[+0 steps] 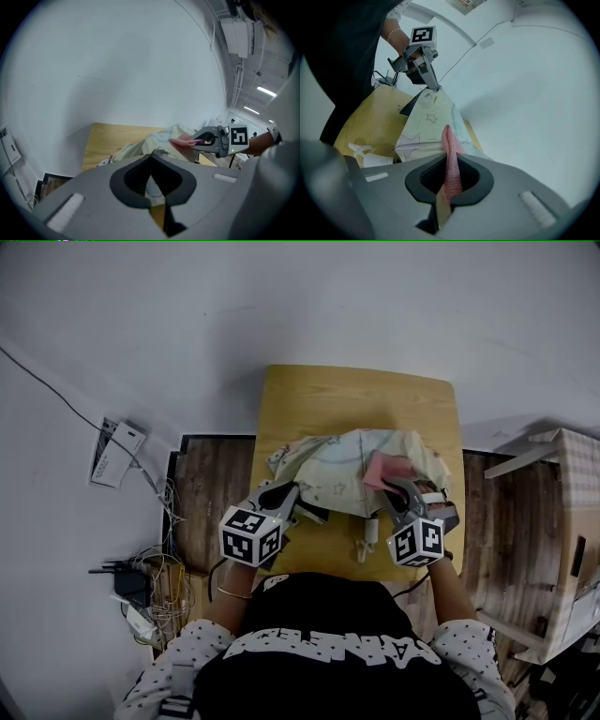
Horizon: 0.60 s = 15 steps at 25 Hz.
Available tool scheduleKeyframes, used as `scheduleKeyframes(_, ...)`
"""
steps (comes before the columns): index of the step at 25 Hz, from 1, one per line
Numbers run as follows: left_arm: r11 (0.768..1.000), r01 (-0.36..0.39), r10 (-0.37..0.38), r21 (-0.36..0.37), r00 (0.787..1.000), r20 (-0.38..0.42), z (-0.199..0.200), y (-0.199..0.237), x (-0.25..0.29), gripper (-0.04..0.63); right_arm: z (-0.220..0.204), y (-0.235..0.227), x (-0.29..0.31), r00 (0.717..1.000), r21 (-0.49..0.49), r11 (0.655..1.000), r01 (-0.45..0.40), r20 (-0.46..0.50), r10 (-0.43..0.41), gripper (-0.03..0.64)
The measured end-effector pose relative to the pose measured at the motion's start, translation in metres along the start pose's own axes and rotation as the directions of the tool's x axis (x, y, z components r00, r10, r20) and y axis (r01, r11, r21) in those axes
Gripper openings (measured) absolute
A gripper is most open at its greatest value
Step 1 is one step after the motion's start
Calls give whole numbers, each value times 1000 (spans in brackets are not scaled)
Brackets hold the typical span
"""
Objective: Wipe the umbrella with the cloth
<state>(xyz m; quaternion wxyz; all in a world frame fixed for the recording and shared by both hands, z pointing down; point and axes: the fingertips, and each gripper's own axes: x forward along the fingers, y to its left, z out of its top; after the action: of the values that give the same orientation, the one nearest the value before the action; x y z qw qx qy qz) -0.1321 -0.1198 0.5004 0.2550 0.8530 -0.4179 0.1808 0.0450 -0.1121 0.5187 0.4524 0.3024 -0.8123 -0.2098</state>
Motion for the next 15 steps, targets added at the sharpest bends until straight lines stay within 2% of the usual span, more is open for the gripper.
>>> scheduleKeyframes(15,1000,-2,2,22,1000,20,-2,-6,-2,5,5,44,-13,995,-12,996,-94,24,94,34)
